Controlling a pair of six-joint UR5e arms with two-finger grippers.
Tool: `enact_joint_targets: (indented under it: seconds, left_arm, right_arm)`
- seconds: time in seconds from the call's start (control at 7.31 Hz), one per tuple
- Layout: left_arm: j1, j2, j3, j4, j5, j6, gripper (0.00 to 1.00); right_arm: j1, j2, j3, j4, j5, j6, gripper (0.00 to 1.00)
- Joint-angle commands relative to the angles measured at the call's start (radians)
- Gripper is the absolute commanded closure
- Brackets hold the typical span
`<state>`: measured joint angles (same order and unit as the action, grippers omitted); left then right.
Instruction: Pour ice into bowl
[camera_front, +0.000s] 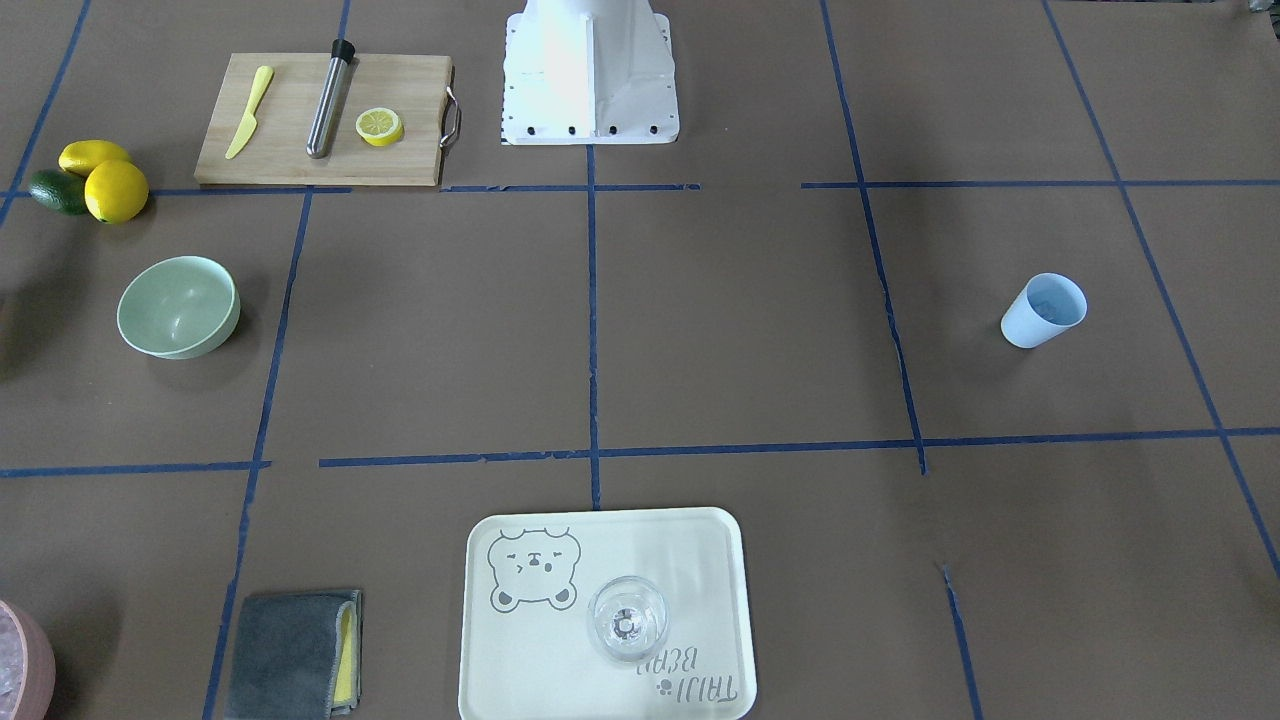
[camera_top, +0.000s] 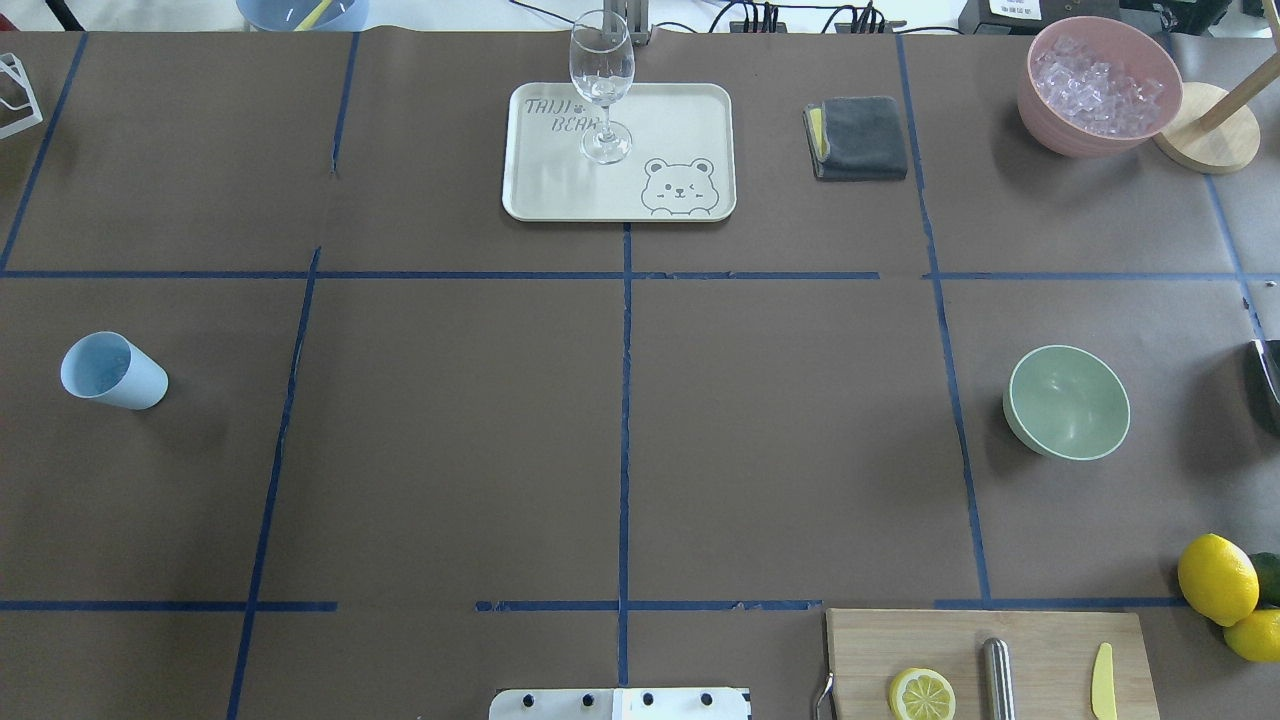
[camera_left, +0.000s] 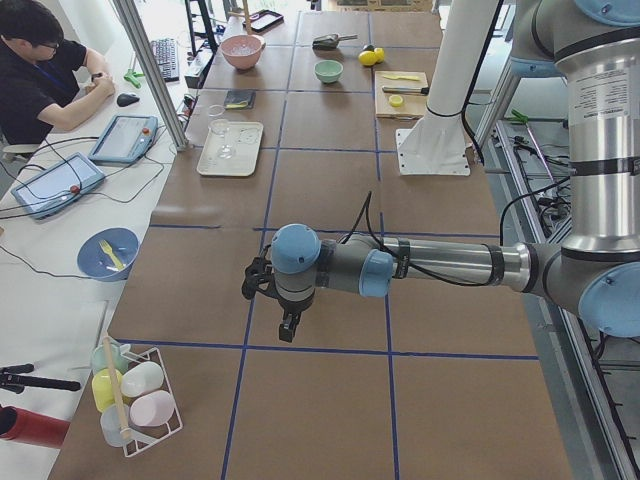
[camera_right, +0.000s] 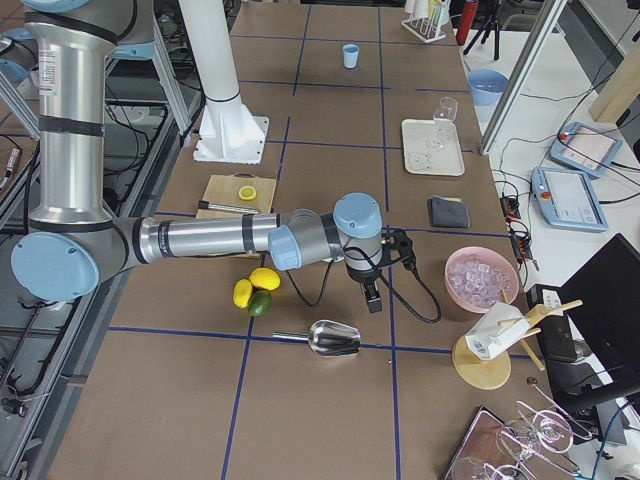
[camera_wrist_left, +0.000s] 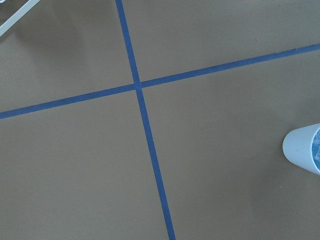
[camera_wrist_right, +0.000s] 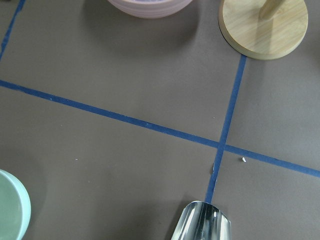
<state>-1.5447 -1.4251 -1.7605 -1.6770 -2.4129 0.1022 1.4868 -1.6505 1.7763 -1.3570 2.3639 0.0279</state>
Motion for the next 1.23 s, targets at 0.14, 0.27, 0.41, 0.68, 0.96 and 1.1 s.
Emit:
enact_joint_targets:
  seconds: [0.14, 0.27, 0.41, 0.68, 0.96, 1.1]
  left_arm:
    - [0.000, 0.000, 0.001, -0.001, 0.000, 0.001, 0.00]
    - [0.000, 0.000, 0.001, -0.001, 0.000, 0.001, 0.00]
    - [0.000, 0.000, 0.001, -0.001, 0.000, 0.001, 0.00]
    - [0.000, 0.000, 0.001, -0.001, 0.000, 0.001, 0.00]
    - [0.000, 0.000, 0.000, -0.001, 0.000, 0.002, 0.00]
    - [0.000, 0.000, 0.001, -0.003, -0.002, 0.002, 0.00]
  right_arm:
    - [-0.226, 0.020, 0.058, 0.144, 0.031, 0.172, 0.00]
    - [-0.332, 0.024, 0.054, 0.254, 0.014, 0.375, 0.00]
    - [-0.430, 0.023, 0.043, 0.368, -0.093, 0.536, 0.03]
    - [-0.525, 0.020, -0.061, 0.497, -0.195, 0.616, 0.04]
    - [-0.524, 0.008, -0.129, 0.555, -0.209, 0.593, 0.07]
    - [-0.525, 0.006, -0.139, 0.555, -0.209, 0.583, 0.13]
